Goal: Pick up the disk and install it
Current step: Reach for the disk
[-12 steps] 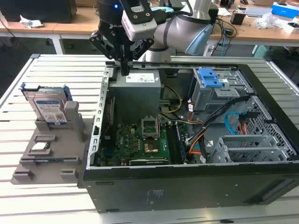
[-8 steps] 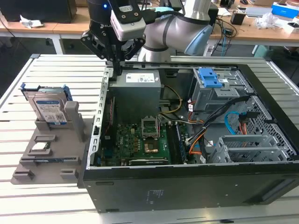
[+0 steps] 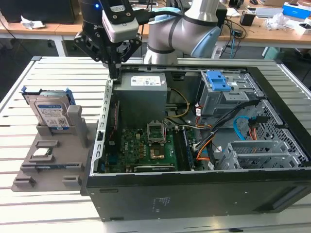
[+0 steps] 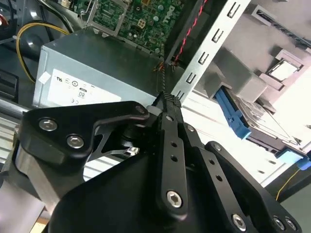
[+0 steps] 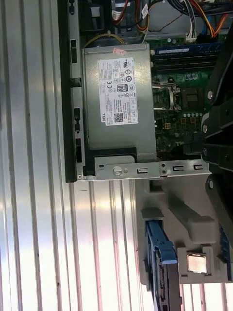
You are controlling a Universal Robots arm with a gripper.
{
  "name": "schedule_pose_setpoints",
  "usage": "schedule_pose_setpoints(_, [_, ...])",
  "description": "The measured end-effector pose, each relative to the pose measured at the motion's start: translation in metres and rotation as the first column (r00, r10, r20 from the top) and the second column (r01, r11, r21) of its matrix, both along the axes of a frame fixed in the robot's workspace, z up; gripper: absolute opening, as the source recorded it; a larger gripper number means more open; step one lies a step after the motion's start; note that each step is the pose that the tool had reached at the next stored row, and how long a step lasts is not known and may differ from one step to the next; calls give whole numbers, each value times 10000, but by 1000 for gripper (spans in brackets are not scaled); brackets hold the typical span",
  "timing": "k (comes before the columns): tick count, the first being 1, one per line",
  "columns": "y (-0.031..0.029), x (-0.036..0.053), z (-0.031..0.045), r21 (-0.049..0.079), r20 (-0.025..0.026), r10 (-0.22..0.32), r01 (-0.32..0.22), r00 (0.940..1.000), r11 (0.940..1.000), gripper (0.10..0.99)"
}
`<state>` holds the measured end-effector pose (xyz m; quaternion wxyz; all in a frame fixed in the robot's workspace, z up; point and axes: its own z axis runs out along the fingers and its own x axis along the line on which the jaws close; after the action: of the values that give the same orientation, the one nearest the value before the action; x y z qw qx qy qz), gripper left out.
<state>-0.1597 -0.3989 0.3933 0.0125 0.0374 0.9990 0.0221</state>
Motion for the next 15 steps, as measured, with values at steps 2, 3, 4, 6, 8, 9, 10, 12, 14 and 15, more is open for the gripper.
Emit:
schedule_pose_setpoints(2, [0,-44,0,0,0,0,0,10000,10000,106])
schedule_pose_setpoints(3, [0,-64,0,0,1,1,-1,10000,10000,106])
schedule_pose_setpoints(4, [0,-85,0,0,0,1,-1,10000,10000,106])
schedule_pose_setpoints(6, [0,-125,0,0,1,1,-1,10000,10000,106])
schedule_pose_setpoints(8, [0,-285,0,0,0,1,-1,10000,10000,106])
schedule_pose_setpoints(9, [0,-321,0,0,0,1,-1,10000,10000,106])
schedule_pose_setpoints(10, [0,-342,0,0,0,0,0,10000,10000,106])
schedule_pose_setpoints(12, [0,-372,0,0,0,0,0,10000,10000,106])
schedule_pose_setpoints(14, [0,-409,0,0,0,0,0,10000,10000,106])
schedule_pose_setpoints(15, [0,-425,0,0,0,1,-1,10000,10000,106])
